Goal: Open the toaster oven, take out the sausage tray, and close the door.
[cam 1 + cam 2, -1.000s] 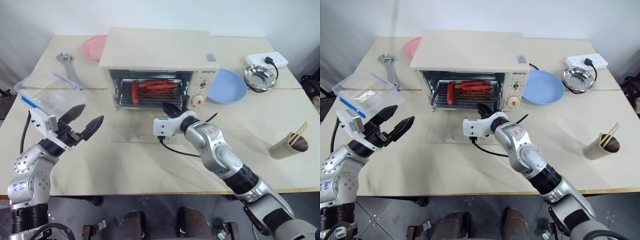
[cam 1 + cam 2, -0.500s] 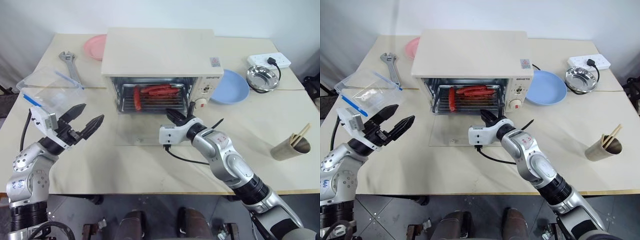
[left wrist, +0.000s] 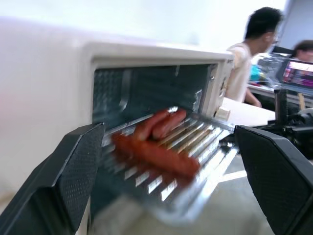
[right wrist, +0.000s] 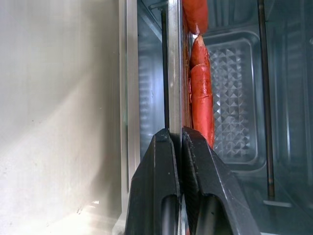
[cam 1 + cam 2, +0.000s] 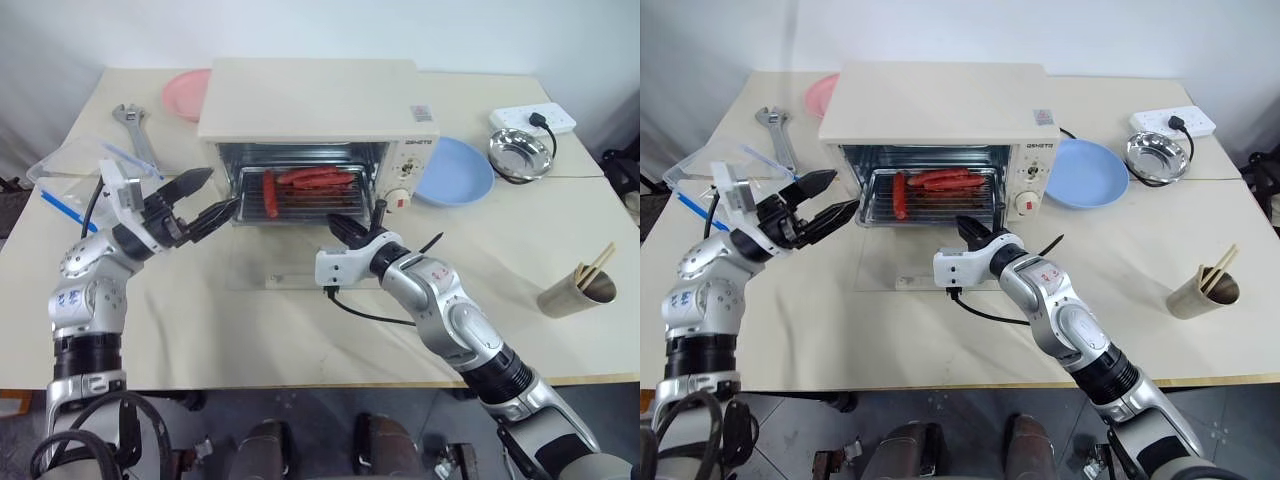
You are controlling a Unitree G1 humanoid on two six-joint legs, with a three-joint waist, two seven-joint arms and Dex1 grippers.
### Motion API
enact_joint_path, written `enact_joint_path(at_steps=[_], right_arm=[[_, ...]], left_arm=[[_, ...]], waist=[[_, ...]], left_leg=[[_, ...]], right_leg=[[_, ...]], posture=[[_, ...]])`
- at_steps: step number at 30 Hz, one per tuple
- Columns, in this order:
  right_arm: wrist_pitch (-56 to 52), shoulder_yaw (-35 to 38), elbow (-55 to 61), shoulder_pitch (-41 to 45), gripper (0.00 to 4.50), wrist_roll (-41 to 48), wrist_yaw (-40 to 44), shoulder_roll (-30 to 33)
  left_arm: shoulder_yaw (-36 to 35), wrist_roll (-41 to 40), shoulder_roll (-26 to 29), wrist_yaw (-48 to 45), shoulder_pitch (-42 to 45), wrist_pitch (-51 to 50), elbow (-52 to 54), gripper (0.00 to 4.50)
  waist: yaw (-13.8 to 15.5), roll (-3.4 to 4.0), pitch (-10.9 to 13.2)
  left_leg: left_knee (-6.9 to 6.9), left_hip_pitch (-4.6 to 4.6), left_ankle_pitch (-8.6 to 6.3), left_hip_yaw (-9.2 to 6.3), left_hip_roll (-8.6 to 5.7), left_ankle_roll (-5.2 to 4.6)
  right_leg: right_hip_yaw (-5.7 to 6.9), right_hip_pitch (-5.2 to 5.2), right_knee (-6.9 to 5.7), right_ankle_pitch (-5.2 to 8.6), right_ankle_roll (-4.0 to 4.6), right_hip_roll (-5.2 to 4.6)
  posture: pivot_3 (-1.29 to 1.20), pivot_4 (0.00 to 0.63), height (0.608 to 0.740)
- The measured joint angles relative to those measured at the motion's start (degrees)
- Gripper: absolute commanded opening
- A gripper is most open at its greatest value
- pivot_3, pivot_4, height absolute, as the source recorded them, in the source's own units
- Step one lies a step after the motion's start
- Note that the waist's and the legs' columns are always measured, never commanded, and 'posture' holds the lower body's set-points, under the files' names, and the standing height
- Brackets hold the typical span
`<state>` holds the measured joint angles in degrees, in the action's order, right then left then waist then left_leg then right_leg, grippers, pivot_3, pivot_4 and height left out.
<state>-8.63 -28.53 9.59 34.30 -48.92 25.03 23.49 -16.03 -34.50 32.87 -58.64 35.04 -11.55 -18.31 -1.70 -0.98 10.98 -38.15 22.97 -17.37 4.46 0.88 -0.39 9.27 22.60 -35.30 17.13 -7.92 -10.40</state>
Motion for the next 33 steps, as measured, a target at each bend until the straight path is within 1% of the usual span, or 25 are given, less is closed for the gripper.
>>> enact_joint_path(at_steps=[4, 11, 23, 27, 33], right_arm=[[0.27, 0.05, -0.90, 0.09, 0.05, -0.16, -0.49, -0.19], [0.19, 0.31, -0.90, 0.10, 0.05, -0.52, -0.65, -0.12], [0.91, 2.11, 5.41, -6.26, 0.05, -1.64, -0.26, 1.56], [1.60, 3.74, 8.54, -8.15, 0.05, -1.59, 0.01, 2.33], [3.30, 4.81, 10.34, -9.71, 0.05, -0.81, 1.94, 3.48]], left_arm=[[1.51, 1.88, -0.14, -3.88, 4.79, 2.69, -7.69, 4.50], [2.09, 4.75, -0.30, -7.64, 9.85, 7.60, -16.67, 4.50], [2.45, 5.85, -0.73, -8.97, 11.65, 10.35, -20.65, 4.50], [2.40, 5.97, -0.73, -8.74, 11.65, 10.43, -20.83, 4.50], [2.31, 6.04, -0.72, -8.50, 11.64, 10.21, -20.76, 4.50]], waist=[[0.01, 0.00, 0.00], [0.19, 0.00, 0.00], [0.77, -0.01, -0.01], [0.70, -0.02, -0.01], [0.62, -0.03, -0.02]], left_leg=[[-0.05, 0.03, 0.01, 0.00, 0.00, -0.01], [-0.16, 0.05, 0.07, -0.03, -0.01, -0.04], [-0.18, 0.11, 0.07, -0.13, -0.04, -0.04], [-0.24, 0.10, 0.07, -0.12, -0.04, -0.04], [-0.30, 0.10, 0.07, -0.13, -0.03, -0.04]], right_leg=[[0.01, 0.01, -0.04, 0.00, 0.00, 0.00], [-0.01, 0.00, -0.15, 0.00, 0.00, -0.01], [0.00, 0.00, -0.17, 0.00, 0.00, -0.02], [-0.01, 0.00, -0.20, 0.00, 0.00, -0.02], [-0.01, 0.00, -0.24, 0.00, 0.00, -0.02]], posture=[[0.00, 0.150, 0.740], [0.00, 0.150, 0.740], [0.00, 0.150, 0.740], [0.00, 0.150, 0.740], [0.00, 0.150, 0.740]])
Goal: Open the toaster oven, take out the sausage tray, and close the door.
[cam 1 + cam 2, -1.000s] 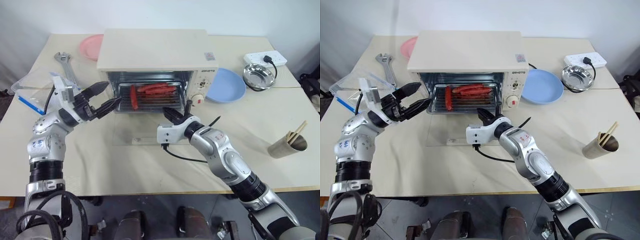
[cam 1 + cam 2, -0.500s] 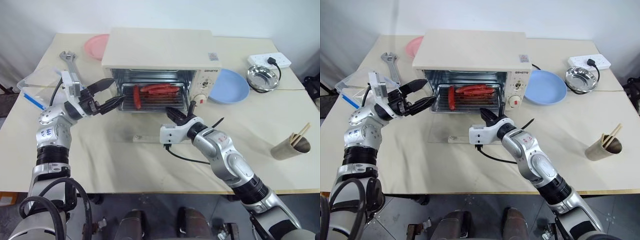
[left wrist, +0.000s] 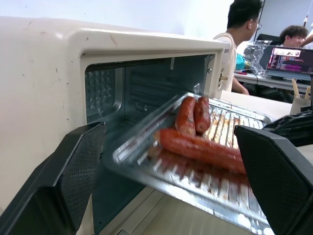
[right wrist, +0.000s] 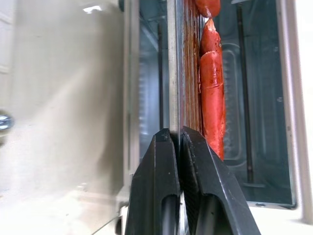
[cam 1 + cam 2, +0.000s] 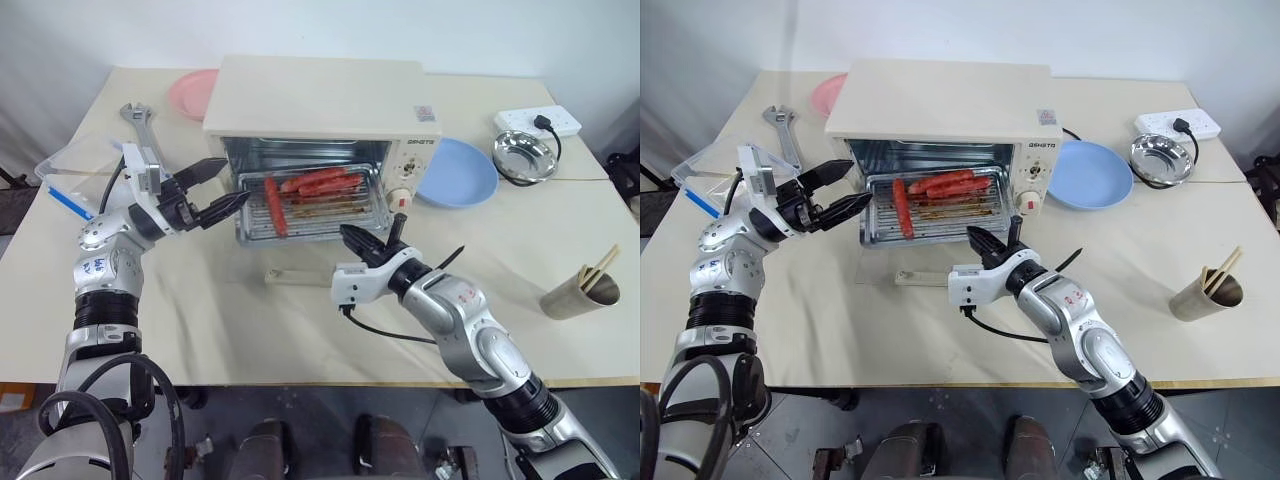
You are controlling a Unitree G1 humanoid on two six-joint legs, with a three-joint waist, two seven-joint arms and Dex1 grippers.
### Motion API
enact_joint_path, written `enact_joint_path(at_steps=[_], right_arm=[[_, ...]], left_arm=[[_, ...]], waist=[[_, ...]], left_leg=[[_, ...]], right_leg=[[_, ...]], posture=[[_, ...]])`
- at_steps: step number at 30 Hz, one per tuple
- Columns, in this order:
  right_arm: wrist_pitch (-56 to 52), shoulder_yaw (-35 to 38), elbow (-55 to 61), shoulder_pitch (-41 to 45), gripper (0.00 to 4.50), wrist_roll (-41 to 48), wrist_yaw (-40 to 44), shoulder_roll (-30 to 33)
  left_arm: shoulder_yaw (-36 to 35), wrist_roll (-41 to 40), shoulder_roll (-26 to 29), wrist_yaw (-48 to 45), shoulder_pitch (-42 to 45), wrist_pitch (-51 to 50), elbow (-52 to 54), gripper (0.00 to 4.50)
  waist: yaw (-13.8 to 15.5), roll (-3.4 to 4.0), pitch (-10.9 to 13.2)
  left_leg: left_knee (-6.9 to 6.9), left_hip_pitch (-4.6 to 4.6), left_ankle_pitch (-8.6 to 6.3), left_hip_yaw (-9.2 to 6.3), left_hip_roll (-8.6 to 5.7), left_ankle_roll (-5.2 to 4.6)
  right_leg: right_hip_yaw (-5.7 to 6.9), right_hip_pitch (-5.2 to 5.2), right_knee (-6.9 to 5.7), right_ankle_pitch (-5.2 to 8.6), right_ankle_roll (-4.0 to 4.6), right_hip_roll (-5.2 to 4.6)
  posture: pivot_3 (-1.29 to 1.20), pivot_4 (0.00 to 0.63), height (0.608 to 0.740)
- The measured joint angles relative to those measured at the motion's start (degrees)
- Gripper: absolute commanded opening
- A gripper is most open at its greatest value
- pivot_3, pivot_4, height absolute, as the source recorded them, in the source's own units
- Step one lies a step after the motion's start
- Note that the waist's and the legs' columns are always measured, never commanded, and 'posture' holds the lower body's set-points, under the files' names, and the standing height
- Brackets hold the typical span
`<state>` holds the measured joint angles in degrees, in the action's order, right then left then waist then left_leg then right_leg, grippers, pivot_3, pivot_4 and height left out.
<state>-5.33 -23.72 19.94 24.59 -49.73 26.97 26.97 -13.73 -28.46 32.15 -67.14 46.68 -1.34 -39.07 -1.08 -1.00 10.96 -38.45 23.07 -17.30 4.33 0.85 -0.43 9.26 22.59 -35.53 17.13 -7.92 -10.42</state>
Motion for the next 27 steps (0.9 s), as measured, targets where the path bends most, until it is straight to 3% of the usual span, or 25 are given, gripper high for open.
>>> enact_joint_path(at_steps=[7, 15, 22, 27], right_arm=[[2.71, 1.43, 2.74, -2.47, 0.05, 2.04, 2.61, 1.38], [4.44, 2.60, 3.14, -2.96, 0.05, 3.19, 3.25, 1.77], [7.79, 3.97, 3.15, -2.95, 0.05, 4.99, 3.56, 2.17], [11.06, 4.18, 3.14, -2.95, 0.05, 7.37, 3.66, 3.29]], left_arm=[[-1.70, -1.38, 1.32, 3.53, -5.23, -7.95, 7.86, 4.50], [-8.77, -15.54, 5.96, 15.82, -18.34, -37.94, 32.25, 4.50], [-14.37, -31.98, 2.68, 30.86, -23.18, -58.75, 41.35, 4.50], [-14.38, -37.46, -0.76, 36.59, -24.71, -63.77, 43.05, 4.50]], waist=[[-0.59, 0.00, 0.00], [-0.49, 0.00, 0.00], [-0.42, -0.02, -0.01], [-0.44, -0.02, -0.01]], left_leg=[[0.02, -0.02, 0.00, -0.01, 0.03, 0.00], [0.01, -0.09, 0.00, -0.53, 0.04, 0.00], [-0.08, -0.11, 0.00, -0.67, 0.03, 0.01], [-0.07, -0.15, 0.00, -0.63, 0.04, 0.02]], right_leg=[[-0.02, 0.00, -0.03, 0.00, 0.00, 0.00], [-0.15, -0.04, -0.06, 0.00, 0.00, 0.00], [-0.20, -0.13, -0.07, 0.00, 0.00, 0.01], [-0.23, -0.14, -0.07, 0.00, 0.00, 0.02]], posture=[[0.00, 0.150, 0.740], [0.00, 0.150, 0.740], [0.00, 0.150, 0.740], [0.00, 0.150, 0.740]])
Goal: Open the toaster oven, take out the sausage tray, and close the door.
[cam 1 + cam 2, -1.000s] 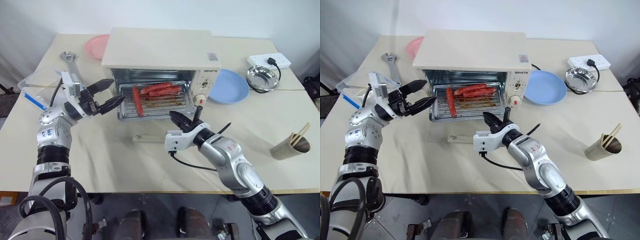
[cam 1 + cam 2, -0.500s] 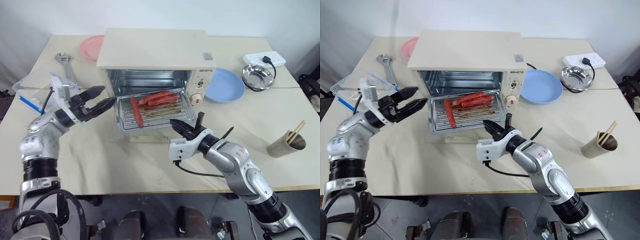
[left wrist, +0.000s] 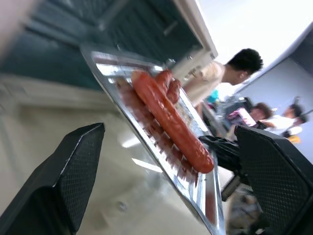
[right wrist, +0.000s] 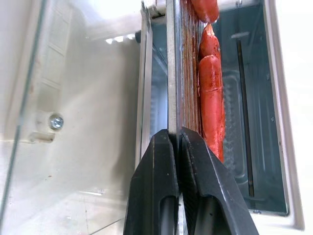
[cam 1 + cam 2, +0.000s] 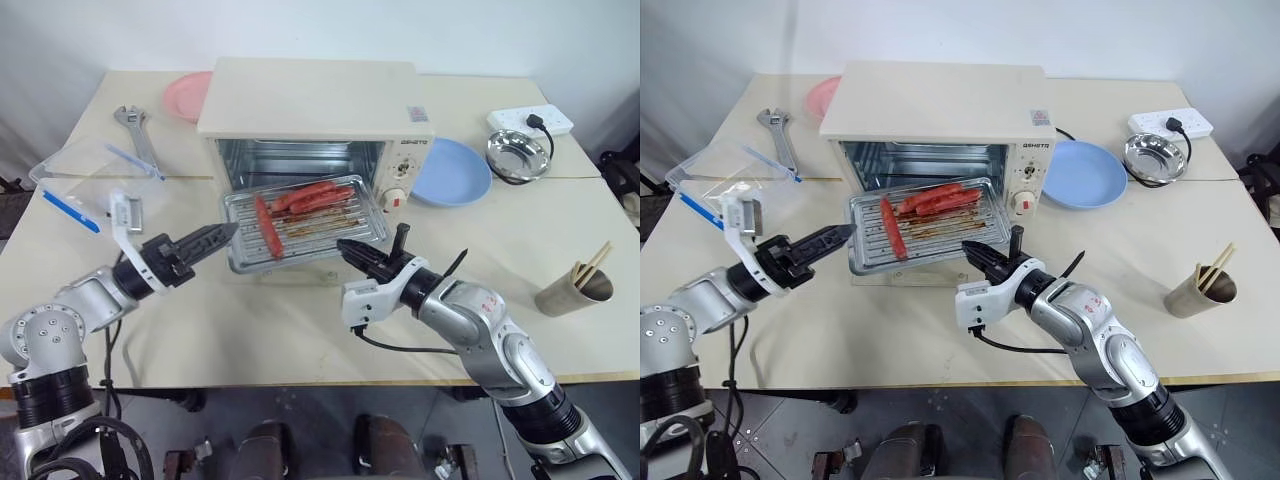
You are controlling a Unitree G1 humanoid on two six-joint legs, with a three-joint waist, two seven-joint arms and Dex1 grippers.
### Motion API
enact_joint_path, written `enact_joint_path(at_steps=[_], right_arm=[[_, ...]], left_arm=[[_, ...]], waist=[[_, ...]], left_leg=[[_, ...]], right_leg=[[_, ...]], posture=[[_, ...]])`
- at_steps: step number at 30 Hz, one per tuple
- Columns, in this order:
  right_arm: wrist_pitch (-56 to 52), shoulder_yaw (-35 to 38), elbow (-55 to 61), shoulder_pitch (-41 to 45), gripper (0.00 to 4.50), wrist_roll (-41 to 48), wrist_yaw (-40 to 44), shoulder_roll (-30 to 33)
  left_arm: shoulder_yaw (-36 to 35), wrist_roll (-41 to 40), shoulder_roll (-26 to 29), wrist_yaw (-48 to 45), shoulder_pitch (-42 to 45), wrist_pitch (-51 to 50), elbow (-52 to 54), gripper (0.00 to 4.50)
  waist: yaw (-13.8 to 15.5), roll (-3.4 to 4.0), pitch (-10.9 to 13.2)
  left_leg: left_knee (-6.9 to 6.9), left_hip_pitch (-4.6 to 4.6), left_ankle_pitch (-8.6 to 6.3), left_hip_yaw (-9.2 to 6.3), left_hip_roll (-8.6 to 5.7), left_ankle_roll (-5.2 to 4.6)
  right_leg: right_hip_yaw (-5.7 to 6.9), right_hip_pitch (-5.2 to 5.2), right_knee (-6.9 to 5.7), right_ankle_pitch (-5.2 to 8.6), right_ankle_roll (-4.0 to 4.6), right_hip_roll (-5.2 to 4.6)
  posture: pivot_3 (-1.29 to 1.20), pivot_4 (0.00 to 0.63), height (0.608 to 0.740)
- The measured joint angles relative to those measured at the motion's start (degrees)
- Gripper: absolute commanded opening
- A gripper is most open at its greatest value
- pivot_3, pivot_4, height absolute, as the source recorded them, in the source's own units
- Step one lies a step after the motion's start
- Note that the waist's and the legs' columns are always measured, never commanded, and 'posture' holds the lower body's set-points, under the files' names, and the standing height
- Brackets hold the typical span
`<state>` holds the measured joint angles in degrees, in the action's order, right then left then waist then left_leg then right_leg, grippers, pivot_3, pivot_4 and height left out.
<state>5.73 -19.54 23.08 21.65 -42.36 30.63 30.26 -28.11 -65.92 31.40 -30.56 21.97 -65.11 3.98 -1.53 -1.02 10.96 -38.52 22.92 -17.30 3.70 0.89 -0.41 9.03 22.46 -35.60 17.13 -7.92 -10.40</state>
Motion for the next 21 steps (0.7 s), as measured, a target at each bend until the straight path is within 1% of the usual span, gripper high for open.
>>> enact_joint_path(at_steps=[3, 7, 12, 15, 21], right_arm=[[2.11, 0.52, 0.00, -0.01, 0.05, 1.69, 0.12, 1.38], [4.26, 2.01, -0.01, -0.01, 0.05, 3.91, 0.23, 2.01], [5.47, 2.33, -0.01, -0.04, 0.05, 4.83, 0.30, 2.26], [5.72, 2.38, -0.06, -0.04, 0.00, 5.22, 0.30, 2.27], [6.64, 2.40, -0.28, -0.04, 0.00, 5.44, 0.31, 2.32]], left_arm=[[-0.06, -2.51, -0.44, 2.78, -0.56, -1.97, 0.27, 4.50], [-1.30, -9.03, -3.12, 9.86, -1.36, -4.51, -0.20, 4.50], [-2.36, -15.81, -3.19, 15.65, -2.50, -5.33, -0.20, 4.50], [-2.36, -18.69, -3.18, 18.18, -3.62, -5.28, -0.21, 3.92], [-2.13, -25.91, -1.77, 22.26, -4.72, -4.67, -0.22, 2.08]], waist=[[-0.03, 0.00, 0.00], [0.03, -0.01, -0.01], [-0.01, -0.01, -0.01], [0.07, -0.01, -0.01], [0.06, -0.01, -0.01]], left_leg=[[0.01, -0.02, 0.00, 0.02, -0.01, 0.00], [0.00, -0.03, 0.00, 0.00, 0.00, 0.00], [0.04, -0.10, 0.00, 0.04, -0.01, 0.00], [0.03, -0.12, 0.00, 0.04, -0.01, 0.00], [0.04, -0.16, 0.00, 0.06, -0.01, 0.01]], right_leg=[[-0.02, 0.00, 0.00, 0.00, 0.00, -0.01], [-0.03, -0.02, 0.00, 0.00, 0.00, -0.01], [-0.08, -0.04, 0.00, 0.00, 0.00, -0.01], [-0.09, -0.07, 0.00, 0.00, 0.00, -0.01], [-0.11, -0.09, 0.01, 0.00, 0.00, -0.01]], posture=[[0.00, 0.150, 0.740], [0.00, 0.150, 0.740], [0.00, 0.150, 0.740], [0.00, 0.150, 0.740], [0.00, 0.150, 0.740]])
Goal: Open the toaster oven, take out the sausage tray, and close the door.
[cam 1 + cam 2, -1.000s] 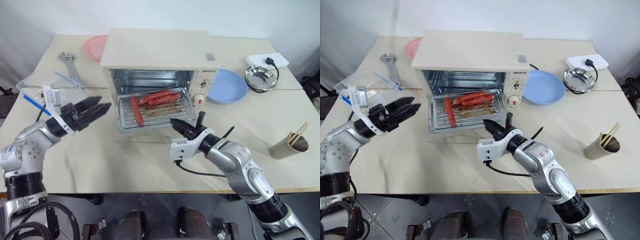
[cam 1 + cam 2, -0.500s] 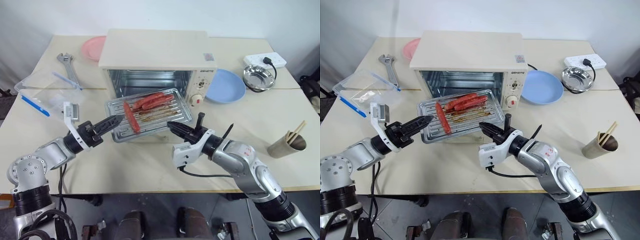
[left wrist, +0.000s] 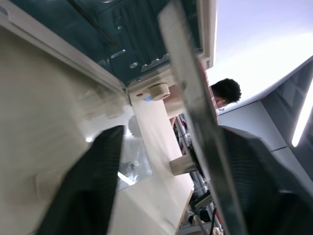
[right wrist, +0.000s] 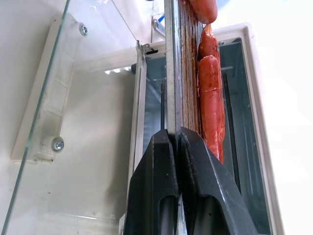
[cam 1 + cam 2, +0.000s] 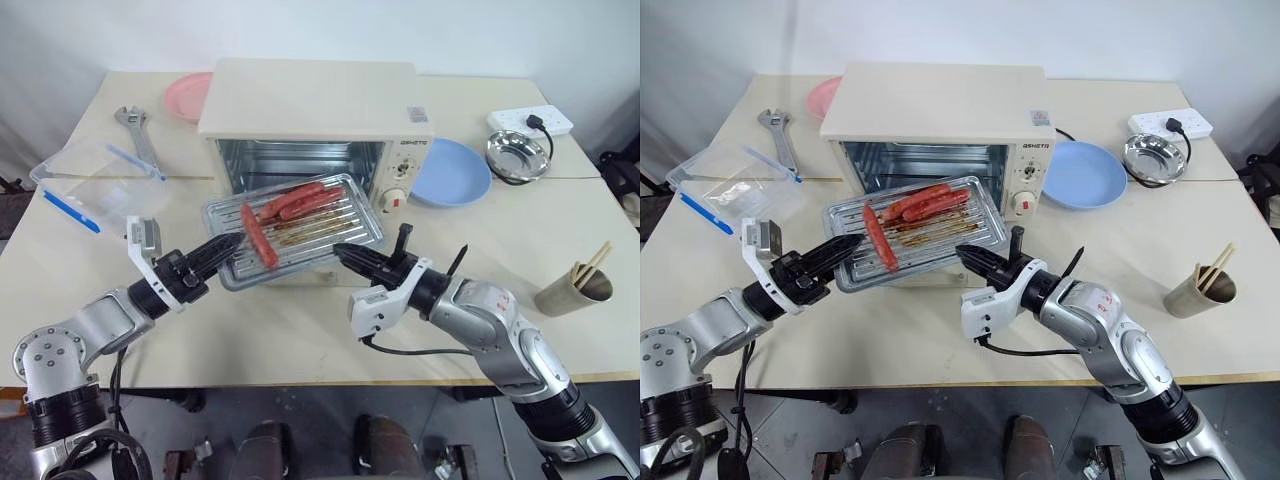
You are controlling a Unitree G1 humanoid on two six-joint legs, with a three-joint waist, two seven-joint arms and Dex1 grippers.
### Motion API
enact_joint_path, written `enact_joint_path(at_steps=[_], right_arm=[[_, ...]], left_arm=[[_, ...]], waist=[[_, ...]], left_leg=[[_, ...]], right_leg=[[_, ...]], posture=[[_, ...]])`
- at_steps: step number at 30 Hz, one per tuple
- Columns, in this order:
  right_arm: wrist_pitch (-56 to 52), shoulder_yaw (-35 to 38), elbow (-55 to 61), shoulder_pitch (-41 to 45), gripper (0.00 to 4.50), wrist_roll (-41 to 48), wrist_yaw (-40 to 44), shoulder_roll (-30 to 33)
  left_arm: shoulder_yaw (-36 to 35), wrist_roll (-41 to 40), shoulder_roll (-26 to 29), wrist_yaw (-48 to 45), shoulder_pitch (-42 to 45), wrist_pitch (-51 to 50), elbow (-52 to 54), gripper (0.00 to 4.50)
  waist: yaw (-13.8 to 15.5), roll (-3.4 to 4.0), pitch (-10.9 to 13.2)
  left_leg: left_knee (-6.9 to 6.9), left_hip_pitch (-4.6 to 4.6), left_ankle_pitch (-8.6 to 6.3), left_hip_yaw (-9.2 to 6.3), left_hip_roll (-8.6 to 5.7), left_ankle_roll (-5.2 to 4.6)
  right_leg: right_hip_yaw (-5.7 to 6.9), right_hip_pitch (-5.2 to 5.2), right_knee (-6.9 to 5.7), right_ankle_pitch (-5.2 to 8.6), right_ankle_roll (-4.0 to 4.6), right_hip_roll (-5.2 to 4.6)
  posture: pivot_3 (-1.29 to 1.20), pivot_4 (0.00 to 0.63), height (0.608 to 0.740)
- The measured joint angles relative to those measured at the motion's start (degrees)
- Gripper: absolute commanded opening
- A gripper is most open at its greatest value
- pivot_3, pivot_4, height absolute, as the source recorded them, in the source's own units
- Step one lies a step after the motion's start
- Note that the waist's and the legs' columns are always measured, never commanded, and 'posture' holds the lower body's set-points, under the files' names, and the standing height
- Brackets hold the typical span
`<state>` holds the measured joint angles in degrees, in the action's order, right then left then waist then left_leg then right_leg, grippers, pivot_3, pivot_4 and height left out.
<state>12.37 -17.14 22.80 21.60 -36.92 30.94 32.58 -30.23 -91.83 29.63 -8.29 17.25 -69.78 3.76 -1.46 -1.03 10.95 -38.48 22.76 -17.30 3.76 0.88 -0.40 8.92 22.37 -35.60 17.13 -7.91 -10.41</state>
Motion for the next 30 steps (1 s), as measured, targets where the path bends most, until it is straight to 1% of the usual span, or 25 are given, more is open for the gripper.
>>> enact_joint_path(at_steps=[6, 7, 8, 13, 17, 19, 21, 22, 24, 26, 28, 30], right_arm=[[0.07, 0.00, -0.49, 0.00, 0.00, 0.21, 0.84, 0.28], [0.07, -0.01, -0.49, -0.13, 0.00, 0.29, 1.45, 0.28], [-0.08, -0.03, -0.48, -0.21, 0.00, 0.55, 2.22, 0.04], [-0.50, -0.04, -0.30, -0.44, 0.00, 4.09, 5.71, -0.60], [-1.93, -0.04, -0.11, -0.65, 0.00, 7.10, 8.61, -0.70], [-2.87, -0.03, -0.01, -0.80, 0.00, 8.96, 10.11, -0.70], [-4.61, 0.09, 0.68, -1.30, 0.60, 11.54, 11.92, -0.72], [-5.21, 0.50, 1.14, -1.34, 0.83, 12.84, 11.95, -0.96], [-7.50, 1.70, 3.06, -1.43, 1.39, 16.50, 13.65, -1.25], [-10.53, 1.90, 4.70, -1.42, 2.05, 20.26, 15.64, -1.27], [-12.77, 2.00, 5.64, -1.33, 2.67, 22.47, 16.61, -1.25], [-14.70, 2.50, 6.17, -1.03, 3.39, 24.11, 17.32, -1.23]], left_arm=[[2.18, -5.95, 1.51, 3.48, -2.14, 1.73, 0.29, 0.32], [2.55, -7.00, 1.90, 4.50, -2.82, 1.89, 0.50, 0.11], [3.02, -8.13, 2.21, 5.91, -3.79, 2.55, 0.93, 0.01], [4.82, -15.87, 3.06, 12.20, -9.75, 7.43, 4.99, 0.01], [6.65, -20.09, 3.08, 16.01, -13.04, 11.19, 7.06, 0.01], [7.12, -20.80, 2.96, 16.97, -13.80, 12.23, 7.69, 0.01], [7.78, -20.91, 2.64, 18.20, -14.80, 13.43, 8.35, 0.00], [8.01, -20.90, 2.54, 18.28, -15.42, 13.62, 8.36, 0.00], [8.58, -21.07, 0.45, 18.68, -15.90, 14.89, 9.08, 0.00], [8.95, -21.12, -0.97, 19.04, -16.70, 15.71, 10.40, 0.00], [8.98, -21.03, -1.70, 19.86, -17.85, 16.34, 11.37, 0.00], [9.19, -20.99, -2.46, 20.18, -18.53, 16.81, 11.77, 0.00]], waist=[[0.02, 0.00, 0.00], [-0.03, 0.00, 0.00], [-0.04, 0.00, 0.00], [-0.04, 0.00, 0.00], [0.15, 0.00, 0.00], [0.31, 0.00, 0.00], [0.43, 0.00, 0.00], [0.53, 0.01, 0.00], [0.67, 0.01, 0.00], [0.84, 0.00, 0.00], [0.91, 0.01, 0.00], [1.24, 0.01, 0.00]], left_leg=[[0.03, -0.04, 0.00, 0.01, 0.00, 0.00], [0.08, -0.11, -0.01, 0.03, 0.00, 0.01], [0.13, -0.17, -0.01, 0.07, 0.00, 0.01], [0.31, -0.67, -0.03, 0.02, 0.02, 0.04], [0.31, -0.66, -0.03, -0.04, 0.01, 0.04], [0.31, -0.66, -0.03, -0.05, 0.00, 0.04], [0.31, -0.66, -0.03, -0.04, 0.00, 0.04], [0.31, -0.66, -0.03, -0.03, -0.01, 0.04], [0.32, -0.66, -0.03, -0.03, 0.01, 0.04], [0.32, -0.66, -0.03, -0.02, 0.02, 0.03], [0.33, -0.66, -0.03, -0.01, 0.02, 0.03], [0.33, -0.66, -0.04, 0.01, 0.01, 0.02]], right_leg=[[-0.01, -0.03, 0.01, 0.00, 0.00, 0.00], [-0.04, -0.06, 0.01, 0.00, 0.00, 0.00], [-0.06, -0.08, 0.01, 0.00, 0.00, 0.00], [-0.06, -0.69, 0.39, 0.02, 0.03, 0.03], [-0.07, -0.79, 0.56, 0.02, 0.03, 0.07], [-0.07, -0.81, 0.59, 0.02, 0.03, 0.08], [-0.06, -0.82, 0.61, 0.02, 0.03, 0.09], [-0.07, -0.82, 0.62, 0.02, 0.03, 0.09], [-0.07, -0.82, 0.64, 0.02, 0.03, 0.11], [-0.08, -0.83, 0.65, 0.02, 0.03, 0.13], [-0.08, -0.83, 0.67, 0.02, 0.03, 0.13], [-0.08, -0.83, 0.72, 0.02, 0.04, 0.13]], posture=[[0.00, 0.150, 0.740], [0.00, 0.150, 0.740], [0.00, 0.150, 0.740], [0.00, 0.150, 0.740], [0.00, 0.150, 0.740], [0.00, 0.150, 0.740], [0.00, 0.150, 0.740], [0.00, 0.150, 0.740], [0.00, 0.150, 0.740], [0.00, 0.150, 0.740], [0.00, 0.150, 0.740], [0.00, 0.150, 0.740]])
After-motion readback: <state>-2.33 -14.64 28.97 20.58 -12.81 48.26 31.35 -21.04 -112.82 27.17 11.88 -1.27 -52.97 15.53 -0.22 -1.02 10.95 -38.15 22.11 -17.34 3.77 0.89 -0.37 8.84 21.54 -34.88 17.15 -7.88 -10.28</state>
